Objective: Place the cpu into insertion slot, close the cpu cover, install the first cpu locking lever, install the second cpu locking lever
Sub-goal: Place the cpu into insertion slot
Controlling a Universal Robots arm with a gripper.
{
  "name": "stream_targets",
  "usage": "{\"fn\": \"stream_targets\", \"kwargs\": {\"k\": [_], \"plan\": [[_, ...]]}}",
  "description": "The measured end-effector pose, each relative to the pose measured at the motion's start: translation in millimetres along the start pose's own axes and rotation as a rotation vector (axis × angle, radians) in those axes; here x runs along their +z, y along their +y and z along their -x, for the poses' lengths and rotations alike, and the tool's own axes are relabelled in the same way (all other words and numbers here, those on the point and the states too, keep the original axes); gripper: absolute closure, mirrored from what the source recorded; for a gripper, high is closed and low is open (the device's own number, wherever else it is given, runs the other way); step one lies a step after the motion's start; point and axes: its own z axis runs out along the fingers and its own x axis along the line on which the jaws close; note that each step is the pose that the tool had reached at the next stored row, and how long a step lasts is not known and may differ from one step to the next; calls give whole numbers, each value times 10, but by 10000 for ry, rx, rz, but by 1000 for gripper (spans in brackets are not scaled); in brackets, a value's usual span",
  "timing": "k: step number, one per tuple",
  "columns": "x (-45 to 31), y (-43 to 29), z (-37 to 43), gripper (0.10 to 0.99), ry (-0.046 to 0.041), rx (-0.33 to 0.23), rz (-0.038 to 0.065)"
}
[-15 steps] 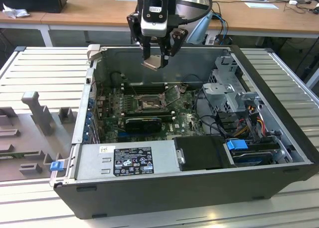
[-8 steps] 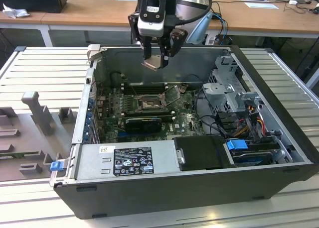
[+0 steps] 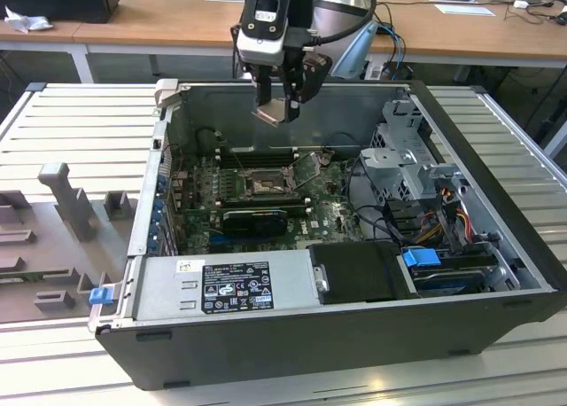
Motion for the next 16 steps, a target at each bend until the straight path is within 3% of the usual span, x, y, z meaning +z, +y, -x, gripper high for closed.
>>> {"fn": "stream_targets", "kwargs": {"k": [4,16], "plan": [[11,-1,0,557,-50,567,11],[49,-4,1,557,-81,930,8]]}}
